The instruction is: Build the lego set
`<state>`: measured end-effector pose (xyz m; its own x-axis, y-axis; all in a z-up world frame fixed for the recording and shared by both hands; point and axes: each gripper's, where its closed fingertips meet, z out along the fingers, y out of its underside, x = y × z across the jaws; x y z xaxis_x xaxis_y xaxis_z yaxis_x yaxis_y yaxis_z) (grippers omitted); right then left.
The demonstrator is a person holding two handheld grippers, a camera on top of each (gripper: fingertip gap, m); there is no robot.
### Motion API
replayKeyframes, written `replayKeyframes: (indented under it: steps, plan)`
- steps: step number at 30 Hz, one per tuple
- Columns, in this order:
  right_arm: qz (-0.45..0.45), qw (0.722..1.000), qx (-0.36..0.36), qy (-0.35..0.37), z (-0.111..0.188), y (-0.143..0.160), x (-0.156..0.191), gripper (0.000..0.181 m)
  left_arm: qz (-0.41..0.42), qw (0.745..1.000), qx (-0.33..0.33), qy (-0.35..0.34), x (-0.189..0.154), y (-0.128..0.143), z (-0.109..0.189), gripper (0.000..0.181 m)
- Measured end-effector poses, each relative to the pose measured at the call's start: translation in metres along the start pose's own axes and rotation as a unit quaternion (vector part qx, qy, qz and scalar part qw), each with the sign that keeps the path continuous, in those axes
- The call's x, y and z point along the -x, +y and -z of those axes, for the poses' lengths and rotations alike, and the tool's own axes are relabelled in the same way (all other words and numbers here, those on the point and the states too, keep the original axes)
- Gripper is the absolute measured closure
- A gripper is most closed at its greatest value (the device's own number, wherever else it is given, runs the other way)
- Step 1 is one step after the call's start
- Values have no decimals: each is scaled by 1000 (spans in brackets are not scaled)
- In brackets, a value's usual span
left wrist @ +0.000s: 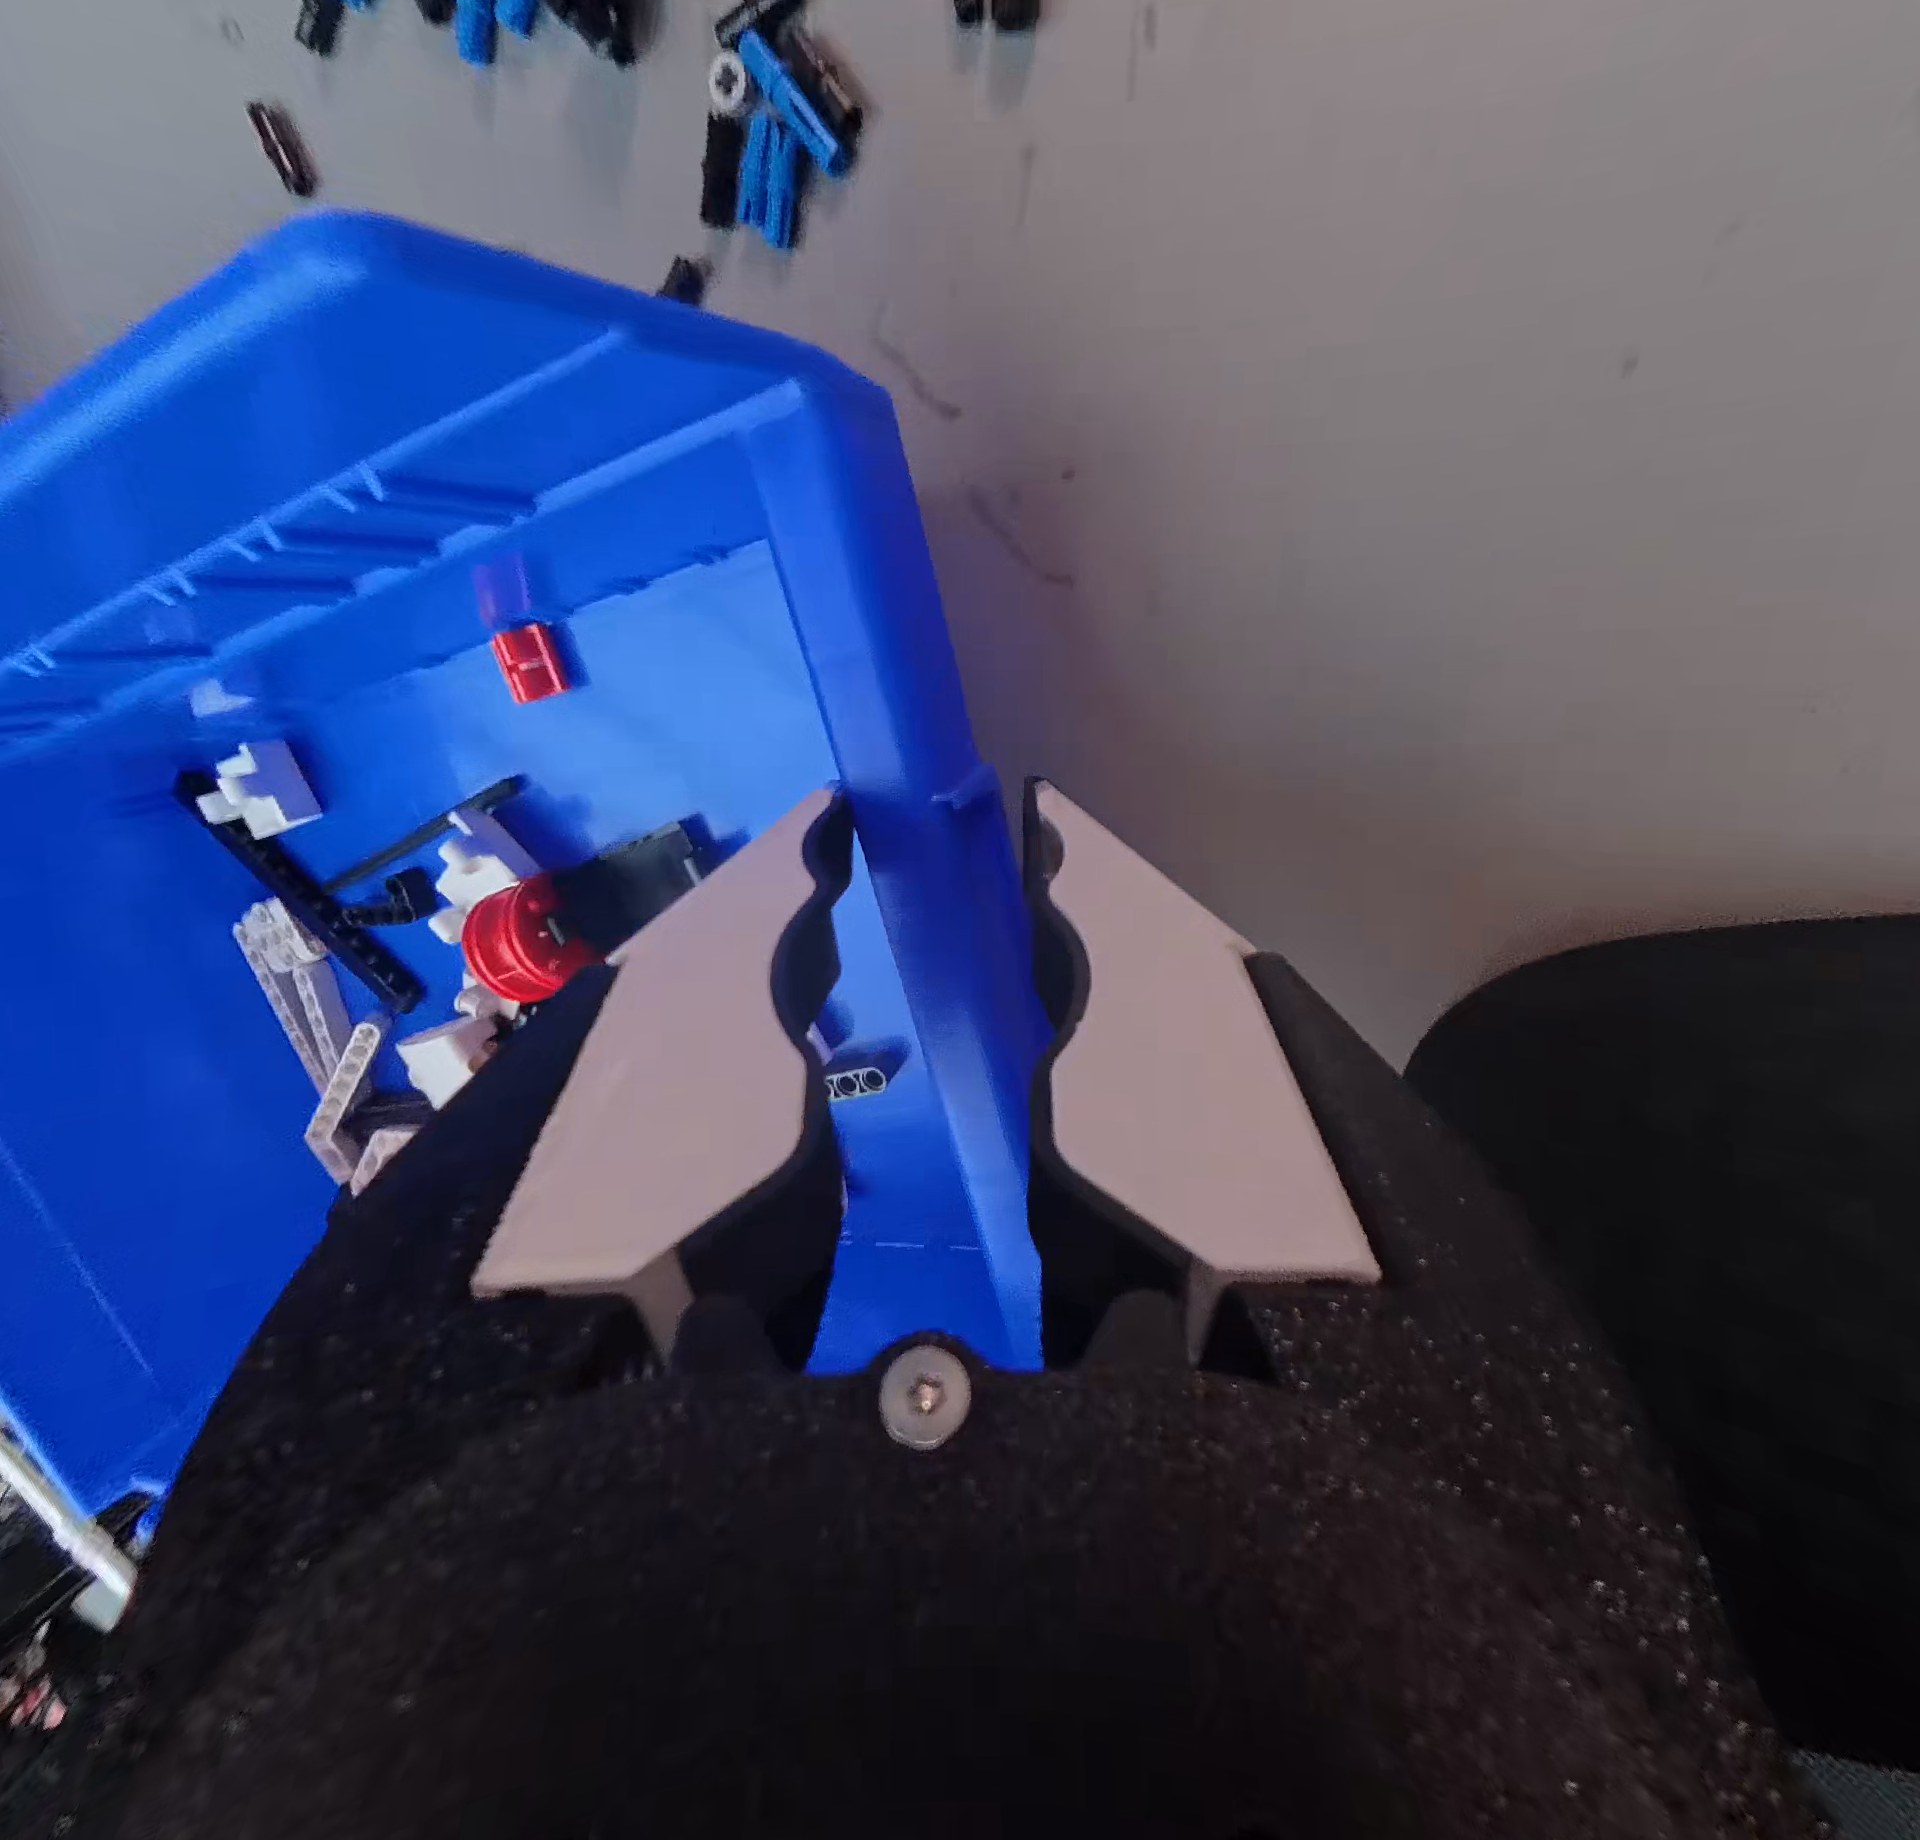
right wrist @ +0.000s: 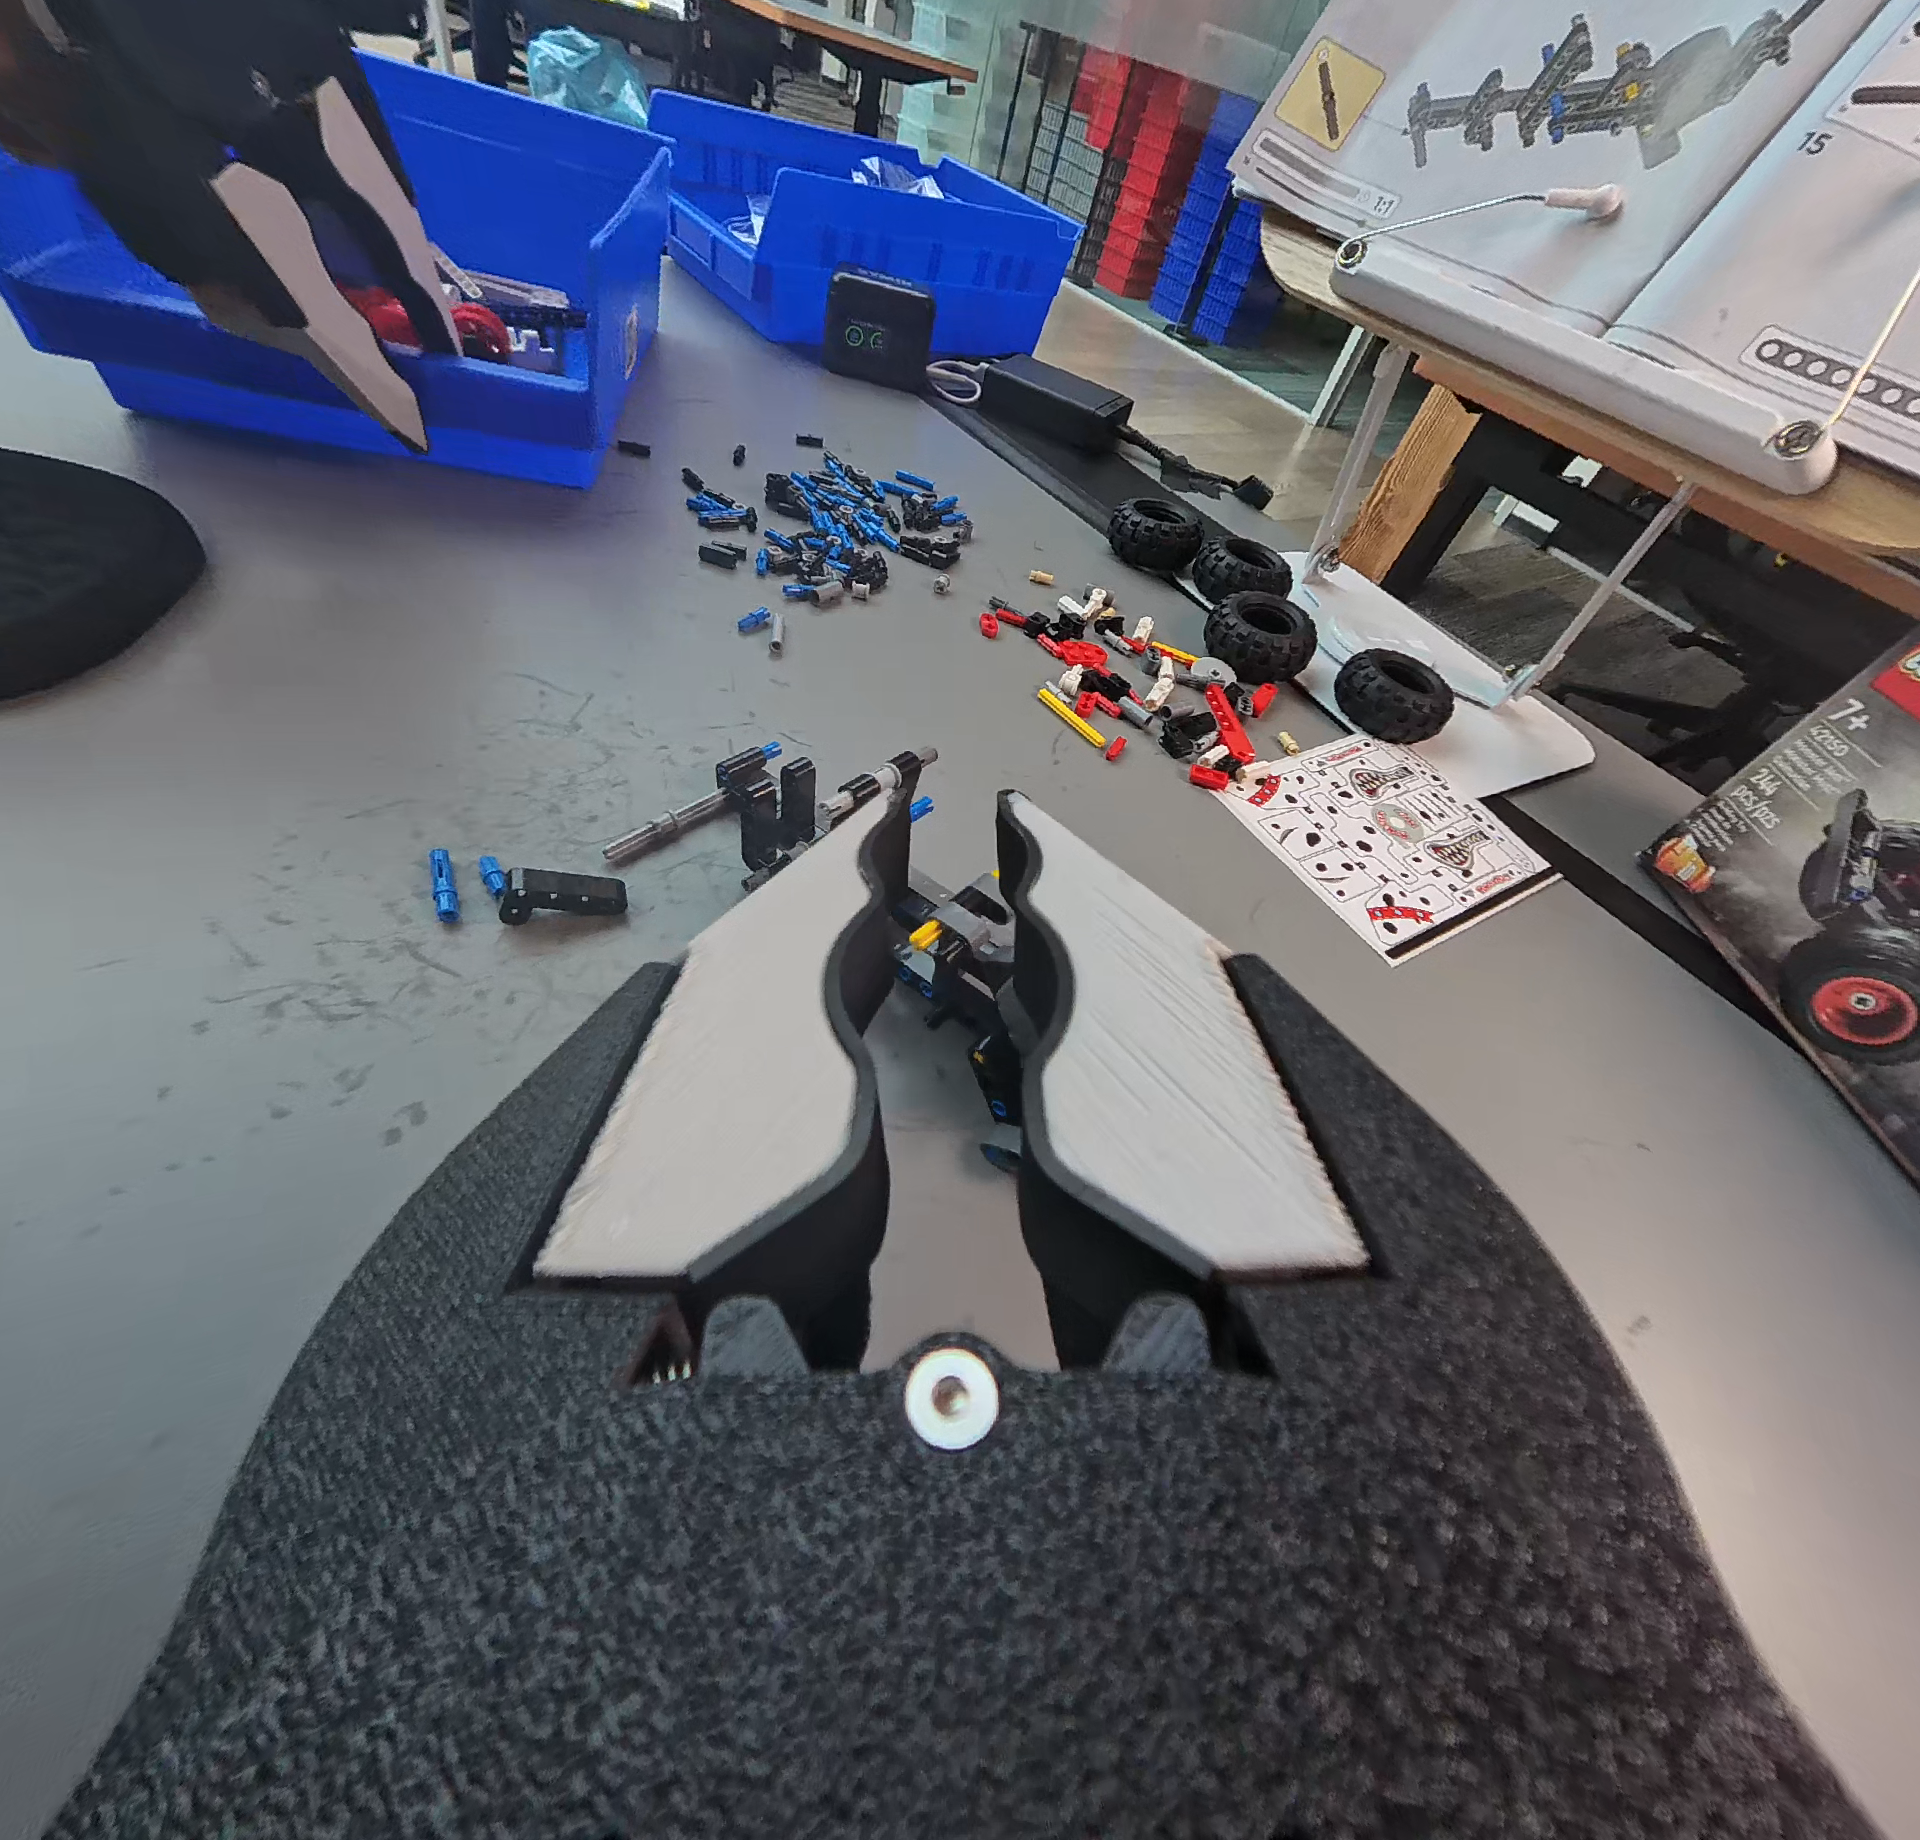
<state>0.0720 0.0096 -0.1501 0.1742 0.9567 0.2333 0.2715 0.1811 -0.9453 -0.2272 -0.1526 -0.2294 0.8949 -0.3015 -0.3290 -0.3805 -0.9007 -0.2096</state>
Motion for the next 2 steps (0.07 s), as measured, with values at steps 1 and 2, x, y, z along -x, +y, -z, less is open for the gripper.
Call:
replayKeyframes:
  steps: [1,2]
  plan:
    - [1,1000,-1,2,1,0,-1,166,3,999,-27,16,-1,-9,7,142]
    - [0,1000,-2,4,2,-1,-3,166,17,997,-63,31,3,-18,20,146]
